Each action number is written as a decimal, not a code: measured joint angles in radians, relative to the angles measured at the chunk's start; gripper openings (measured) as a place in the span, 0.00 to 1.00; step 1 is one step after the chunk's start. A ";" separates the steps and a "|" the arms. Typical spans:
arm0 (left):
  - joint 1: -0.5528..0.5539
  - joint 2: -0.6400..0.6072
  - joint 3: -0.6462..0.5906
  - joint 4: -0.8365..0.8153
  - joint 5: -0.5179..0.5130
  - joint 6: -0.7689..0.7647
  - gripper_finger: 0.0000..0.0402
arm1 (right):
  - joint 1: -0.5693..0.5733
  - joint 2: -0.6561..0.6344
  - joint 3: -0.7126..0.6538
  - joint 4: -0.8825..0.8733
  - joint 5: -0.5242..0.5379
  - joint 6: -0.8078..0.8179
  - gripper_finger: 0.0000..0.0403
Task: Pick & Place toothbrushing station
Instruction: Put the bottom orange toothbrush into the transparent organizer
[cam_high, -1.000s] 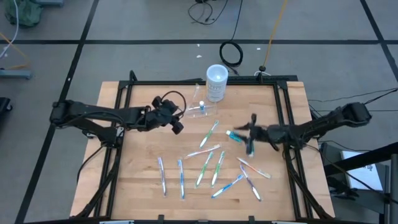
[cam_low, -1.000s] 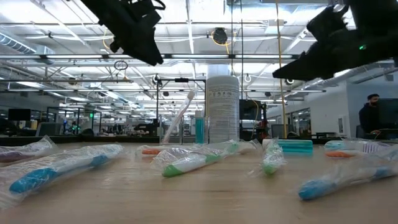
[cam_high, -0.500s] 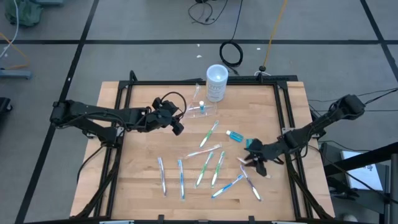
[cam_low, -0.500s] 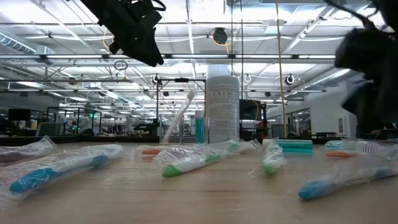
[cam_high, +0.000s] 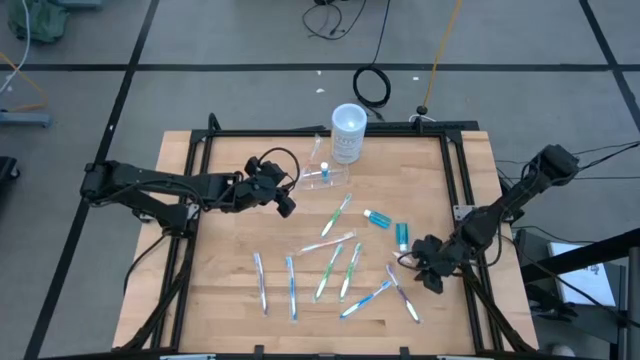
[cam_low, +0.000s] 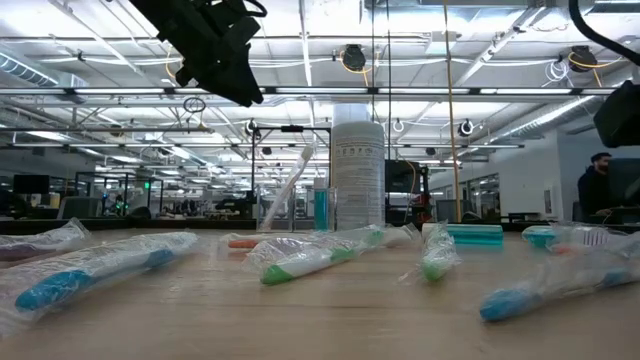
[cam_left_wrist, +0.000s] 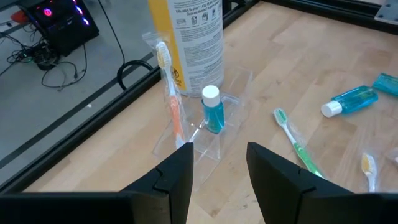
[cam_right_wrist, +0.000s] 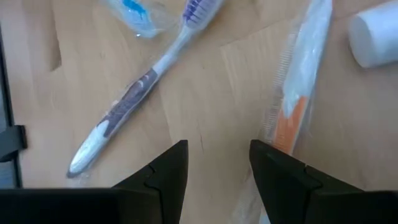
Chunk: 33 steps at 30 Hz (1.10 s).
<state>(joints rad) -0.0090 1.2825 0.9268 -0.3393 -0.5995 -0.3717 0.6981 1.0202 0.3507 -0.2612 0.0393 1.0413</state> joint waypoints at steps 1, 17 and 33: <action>0.000 0.000 0.000 0.000 0.000 0.000 0.39 | 0.002 0.012 0.000 -0.007 0.016 -0.014 0.42; 0.000 0.000 0.000 0.000 0.000 0.000 0.39 | -0.044 -0.025 0.111 -0.075 0.042 -0.234 0.31; -0.002 0.000 0.000 -0.001 0.050 0.001 0.39 | -0.012 0.017 0.012 -0.161 -0.022 -0.022 0.31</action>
<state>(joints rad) -0.0109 1.2823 0.9268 -0.3402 -0.5499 -0.3712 0.6861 1.0368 0.3627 -0.4217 0.0175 1.0194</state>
